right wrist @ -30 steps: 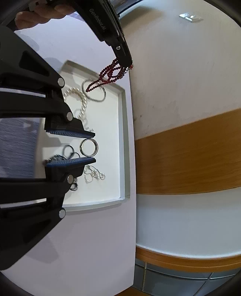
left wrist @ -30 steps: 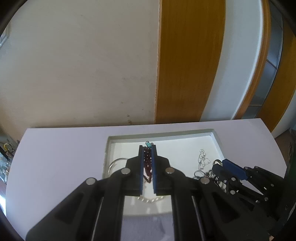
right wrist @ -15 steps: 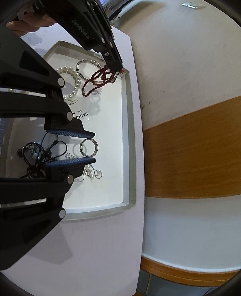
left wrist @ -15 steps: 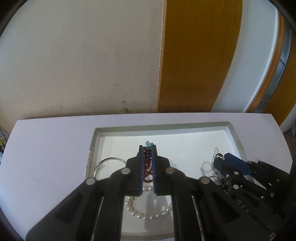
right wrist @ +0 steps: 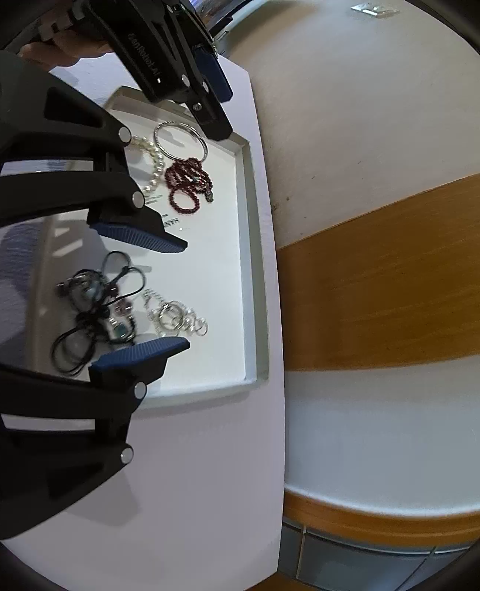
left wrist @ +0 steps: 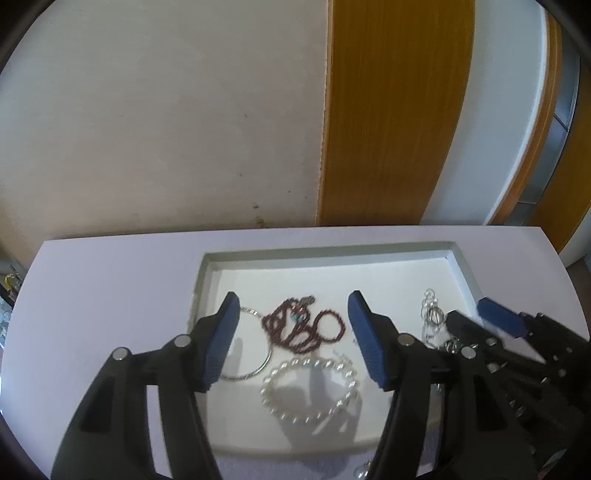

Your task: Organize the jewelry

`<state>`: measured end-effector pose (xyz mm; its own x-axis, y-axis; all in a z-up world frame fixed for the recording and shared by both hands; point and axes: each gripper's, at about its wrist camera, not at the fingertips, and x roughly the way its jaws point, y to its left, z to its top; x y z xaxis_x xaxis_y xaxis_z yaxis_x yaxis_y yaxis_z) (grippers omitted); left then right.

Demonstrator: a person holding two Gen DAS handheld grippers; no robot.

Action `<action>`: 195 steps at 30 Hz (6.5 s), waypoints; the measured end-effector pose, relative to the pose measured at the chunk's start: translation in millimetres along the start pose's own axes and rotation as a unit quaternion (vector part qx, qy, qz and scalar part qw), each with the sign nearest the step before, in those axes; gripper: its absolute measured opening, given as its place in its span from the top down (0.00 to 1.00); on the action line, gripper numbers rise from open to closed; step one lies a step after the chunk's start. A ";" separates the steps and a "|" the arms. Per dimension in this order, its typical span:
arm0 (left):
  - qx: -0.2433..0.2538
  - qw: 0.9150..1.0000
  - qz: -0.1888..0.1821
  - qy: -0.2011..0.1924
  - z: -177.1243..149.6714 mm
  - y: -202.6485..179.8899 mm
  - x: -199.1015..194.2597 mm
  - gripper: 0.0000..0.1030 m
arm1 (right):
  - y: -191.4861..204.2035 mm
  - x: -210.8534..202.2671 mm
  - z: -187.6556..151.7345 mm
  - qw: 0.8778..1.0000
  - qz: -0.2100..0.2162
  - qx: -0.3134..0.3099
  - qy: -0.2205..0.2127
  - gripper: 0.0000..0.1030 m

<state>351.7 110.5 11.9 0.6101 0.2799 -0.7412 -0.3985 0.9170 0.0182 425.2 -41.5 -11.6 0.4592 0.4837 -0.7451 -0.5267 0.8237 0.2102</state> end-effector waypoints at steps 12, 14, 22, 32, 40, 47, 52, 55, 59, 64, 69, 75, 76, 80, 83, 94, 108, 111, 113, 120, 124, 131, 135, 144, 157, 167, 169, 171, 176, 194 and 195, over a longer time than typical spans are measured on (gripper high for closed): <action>0.005 1.000 -0.008 -0.004 -70.2 17.6 -60.2 0.36 | -10.3 -73.9 -57.5 1.000 0.003 0.012 -0.019 0.50; 0.009 1.000 -0.010 -0.003 -82.6 16.0 -65.8 0.36 | -11.8 -82.1 -71.1 1.000 0.002 0.014 -0.017 0.50; 0.012 1.000 -0.004 -0.007 -128.3 3.1 -82.4 0.36 | -22.1 -103.6 -122.2 1.000 -0.008 0.030 -0.005 0.50; 0.006 1.000 0.001 -0.008 -167.2 -6.4 -96.4 0.36 | -18.4 -127.1 -170.5 1.000 -0.010 0.027 -0.005 0.50; 0.002 1.000 0.017 -0.009 -171.9 -13.7 -92.3 0.36 | -19.9 -132.7 -189.5 0.999 -0.002 0.032 -0.007 0.50; -0.003 1.000 0.023 -0.004 -167.0 -14.9 -84.6 0.36 | -21.6 -137.8 -191.4 1.000 0.005 0.028 -0.012 0.50; -0.004 1.000 0.028 0.000 -163.8 -21.6 -76.3 0.36 | -20.3 -127.2 -195.5 1.000 0.011 0.025 0.001 0.53; -0.003 1.000 0.031 0.004 -162.3 -25.9 -70.7 0.36 | -19.0 -122.5 -197.0 1.000 0.013 0.019 0.007 0.56; -0.004 1.000 0.030 0.007 -160.7 -30.4 -65.8 0.36 | -20.4 -118.1 -198.1 1.000 0.014 0.020 0.012 0.60; -0.005 0.999 0.030 0.011 -160.2 -32.8 -61.7 0.36 | -19.3 -112.9 -201.1 1.000 0.013 0.017 0.017 0.67; -0.005 0.999 0.031 0.012 -160.2 -33.6 -60.5 0.36 | -21.0 -109.3 -202.4 1.000 0.004 0.018 0.018 0.80; -0.003 0.999 0.030 0.014 -160.3 -34.6 -58.2 0.38 | -20.4 -108.1 -201.7 1.000 -0.003 0.016 0.016 0.90; -0.002 0.999 0.031 0.014 -160.5 -34.9 -58.0 0.38 | -20.4 -108.0 -201.4 1.000 -0.007 0.017 0.016 0.93; 0.001 0.999 0.038 0.014 -160.0 -35.9 -56.3 0.38 | -26.3 -109.1 -199.0 0.999 -0.028 0.035 0.008 0.95; 0.005 0.999 0.040 0.017 -160.3 -36.9 -54.7 0.38 | -37.8 -112.4 -197.1 0.997 -0.050 0.058 -0.003 0.95; 0.012 0.998 0.050 0.030 -151.4 -49.2 -42.8 0.38 | -48.9 -114.8 -188.2 0.996 -0.052 0.077 -0.009 0.95; 0.000 0.997 0.065 0.049 -143.3 -62.0 -22.6 0.47 | -57.6 -107.3 -183.9 0.996 -0.045 0.076 0.003 0.95; -0.002 0.997 0.057 0.049 -142.1 -64.4 -22.2 0.61 | -59.1 -107.0 -184.1 0.996 -0.037 0.080 0.005 0.95; 0.000 0.998 0.051 0.047 -141.9 -66.3 -22.1 0.73 | -60.2 -107.3 -184.4 0.996 -0.032 0.084 0.005 0.95; -0.005 0.999 0.023 0.048 -140.4 -63.9 -21.4 0.99 | -62.8 -109.0 -184.4 0.995 -0.026 0.092 0.004 0.95; -0.003 0.999 0.013 0.046 -142.7 -57.2 -23.8 0.99 | -62.3 -109.9 -184.2 0.996 -0.021 0.092 0.002 0.95; -0.012 0.999 0.004 0.049 -147.2 -38.1 -29.7 0.99 | -61.8 -110.6 -184.6 0.995 -0.019 0.093 0.000 0.95; -0.019 0.998 -0.007 0.052 -148.4 -27.8 -32.1 0.99 | -60.1 -111.4 -183.5 0.996 -0.018 0.091 -0.001 0.95; 0.002 0.999 -0.024 0.039 -145.7 -43.2 -35.2 0.74 | -59.1 -112.9 -182.1 0.996 -0.013 0.093 -0.002 0.95; 0.004 0.999 -0.003 0.050 -135.0 -55.5 -18.5 0.70 | -62.9 -111.9 -180.6 0.995 -0.007 0.099 -0.004 0.95; -0.003 0.999 -0.004 0.049 -129.8 -57.5 -18.2 0.87 | -64.1 -110.3 -180.7 0.995 -0.009 0.101 -0.001 0.95; -0.006 0.999 -0.011 0.048 -130.8 -53.8 -19.7 0.87 | -63.2 -110.8 -180.2 0.995 -0.009 0.101 -0.001 0.95; -0.011 0.999 -0.020 0.048 -131.7 -50.2 -20.8 0.87 | -62.4 -111.3 -180.0 0.995 -0.009 0.101 -0.002 0.95; -0.014 0.998 -0.027 0.050 -134.7 -40.3 -24.0 0.87 | -61.8 -110.8 -179.0 0.995 -0.008 0.099 -0.002 0.95; -0.028 0.999 -0.034 0.022 -113.2 -8.1 -59.8 0.87 | -31.7 -107.1 -130.2 0.998 0.003 0.064 -0.015 0.95; -0.027 0.999 -0.034 0.019 -109.1 -6.4 -60.8 0.87 | -29.2 -105.3 -124.9 0.998 0.004 0.062 -0.017 0.95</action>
<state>242.5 56.6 -16.3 0.6106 0.2063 -0.7646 -0.3949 0.9162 -0.0681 302.9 -153.4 -18.4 0.4797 0.4984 -0.7221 -0.4394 0.8488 0.2939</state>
